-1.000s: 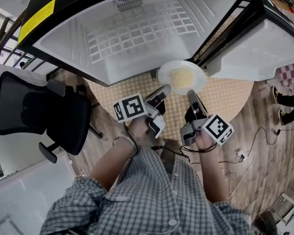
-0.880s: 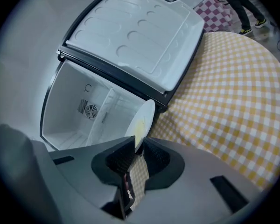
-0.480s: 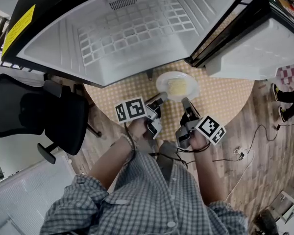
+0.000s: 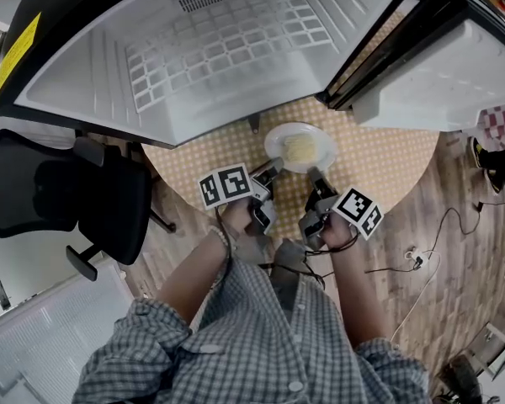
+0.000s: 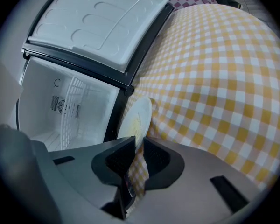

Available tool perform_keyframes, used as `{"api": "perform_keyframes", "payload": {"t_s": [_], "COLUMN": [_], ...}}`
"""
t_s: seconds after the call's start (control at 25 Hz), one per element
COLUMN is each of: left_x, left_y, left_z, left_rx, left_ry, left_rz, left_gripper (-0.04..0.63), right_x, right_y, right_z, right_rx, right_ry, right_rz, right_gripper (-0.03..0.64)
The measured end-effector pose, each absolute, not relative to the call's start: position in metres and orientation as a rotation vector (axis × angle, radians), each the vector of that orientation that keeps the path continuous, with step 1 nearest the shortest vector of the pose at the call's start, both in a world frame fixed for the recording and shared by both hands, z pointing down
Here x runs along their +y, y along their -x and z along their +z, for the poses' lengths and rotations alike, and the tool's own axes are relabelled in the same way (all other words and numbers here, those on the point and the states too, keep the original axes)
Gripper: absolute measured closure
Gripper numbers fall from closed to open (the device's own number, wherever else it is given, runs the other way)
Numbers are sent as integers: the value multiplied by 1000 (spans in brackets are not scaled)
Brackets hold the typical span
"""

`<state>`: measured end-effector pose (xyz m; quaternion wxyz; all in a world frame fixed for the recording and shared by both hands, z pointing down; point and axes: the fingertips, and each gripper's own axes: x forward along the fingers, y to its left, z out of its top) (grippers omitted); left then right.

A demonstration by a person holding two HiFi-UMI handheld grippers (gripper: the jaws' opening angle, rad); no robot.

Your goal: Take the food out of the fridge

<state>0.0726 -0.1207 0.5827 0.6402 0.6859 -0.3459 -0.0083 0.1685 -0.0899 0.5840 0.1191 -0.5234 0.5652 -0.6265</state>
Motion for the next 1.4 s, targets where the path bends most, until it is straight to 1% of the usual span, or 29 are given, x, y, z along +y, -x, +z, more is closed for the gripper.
{"api": "perform_keyframes", "payload": {"t_s": [0.36, 0.48, 0.56, 0.72, 0.8, 0.88, 0.92, 1.0, 1.04, 1.16, 1.4], "left_x": [-118, -115, -112, -108, -107, -111, -114, -119, -122, -124, -115], "left_y": [-75, -77, -77, -70, -64, -58, -56, -53, -52, -50, -51], "left_z": [587, 583, 581, 575, 570, 560, 555, 541, 534, 515, 479], "left_rx": [-789, -766, -754, -770, -795, -825, -836, -848, -854, -881, -905], "left_ry": [-1556, -1569, -1582, -1650, -1686, -1702, -1710, -1747, -1778, -1898, -2187], "left_rz": [44, 74, 98, 172, 204, 192, 169, 123, 109, 134, 331], "left_gripper": [539, 456, 445, 445, 467, 558, 581, 588, 588, 589, 589], "right_x": [-90, -90, -88, -77, -70, -67, -66, -67, -67, -72, -81], "right_y": [-167, -162, -161, -164, -165, -168, -169, -172, -172, -168, -153], "right_z": [592, 589, 587, 588, 585, 578, 574, 561, 555, 534, 489], "right_rx": [1664, 1731, 1770, 1798, 1841, 1914, 1951, 2018, 2055, 2205, 2468], "right_ry": [1574, 1562, 1567, 1601, 1643, 1702, 1736, 1797, 1822, 1884, 1897], "right_rz": [-1847, -1838, -1839, -1842, -1826, -1785, -1754, -1675, -1629, -1479, -1209], "right_gripper": [569, 521, 506, 503, 503, 510, 528, 580, 592, 603, 606]}}
